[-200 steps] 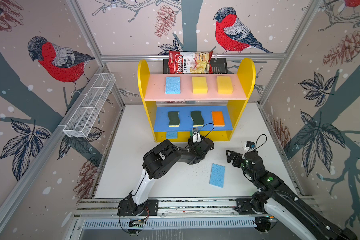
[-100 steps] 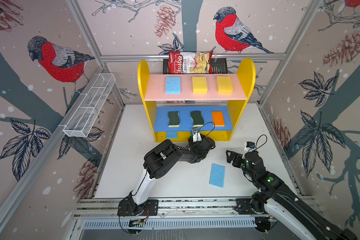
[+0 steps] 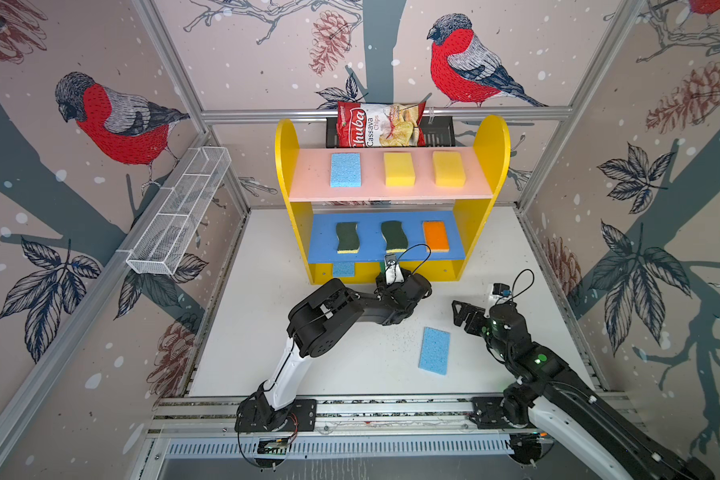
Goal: Place and organize the cleaning sponges onto the shelf
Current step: 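Push the held green sponge under the blue shelf beside the standing blue sponge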
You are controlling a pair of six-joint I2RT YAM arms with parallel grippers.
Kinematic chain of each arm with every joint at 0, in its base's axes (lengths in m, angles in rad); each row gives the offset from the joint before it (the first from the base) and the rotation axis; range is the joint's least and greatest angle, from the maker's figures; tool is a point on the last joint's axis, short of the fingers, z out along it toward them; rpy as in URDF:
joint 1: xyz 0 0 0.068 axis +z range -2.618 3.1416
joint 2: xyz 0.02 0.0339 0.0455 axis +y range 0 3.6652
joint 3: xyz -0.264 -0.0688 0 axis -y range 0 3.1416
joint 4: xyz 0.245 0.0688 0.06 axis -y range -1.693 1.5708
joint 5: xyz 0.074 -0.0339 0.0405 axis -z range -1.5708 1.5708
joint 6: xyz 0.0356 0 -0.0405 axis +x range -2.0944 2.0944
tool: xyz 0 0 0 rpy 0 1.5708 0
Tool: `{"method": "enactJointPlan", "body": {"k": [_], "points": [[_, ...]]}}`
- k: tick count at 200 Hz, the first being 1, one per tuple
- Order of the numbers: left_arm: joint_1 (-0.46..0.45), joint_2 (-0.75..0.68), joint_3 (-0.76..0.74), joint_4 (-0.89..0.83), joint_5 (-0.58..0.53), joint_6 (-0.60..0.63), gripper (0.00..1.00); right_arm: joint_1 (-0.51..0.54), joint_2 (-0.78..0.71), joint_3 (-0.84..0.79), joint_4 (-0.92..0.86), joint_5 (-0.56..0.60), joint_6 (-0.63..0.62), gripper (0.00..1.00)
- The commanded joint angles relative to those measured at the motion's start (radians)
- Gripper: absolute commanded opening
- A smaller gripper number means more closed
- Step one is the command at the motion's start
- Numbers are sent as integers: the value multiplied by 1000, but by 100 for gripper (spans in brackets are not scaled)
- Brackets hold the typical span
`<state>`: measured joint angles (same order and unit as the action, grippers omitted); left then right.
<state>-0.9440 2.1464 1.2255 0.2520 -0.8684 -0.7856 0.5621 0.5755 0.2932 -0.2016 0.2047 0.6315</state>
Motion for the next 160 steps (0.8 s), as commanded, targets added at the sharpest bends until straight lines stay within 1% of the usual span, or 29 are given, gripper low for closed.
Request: {"method": "enactJointPlan", "body": {"k": [1, 86, 160], "points": [[10, 13, -6, -171, 101, -13, 73, 0, -4, 6, -3, -5, 2, 98], [10, 3, -14, -169, 99, -17, 75, -1, -10, 7, -8, -3, 5, 98], [10, -59, -95, -50, 134, 44, 80, -1, -20, 12, -18, 1, 10, 98]]}}
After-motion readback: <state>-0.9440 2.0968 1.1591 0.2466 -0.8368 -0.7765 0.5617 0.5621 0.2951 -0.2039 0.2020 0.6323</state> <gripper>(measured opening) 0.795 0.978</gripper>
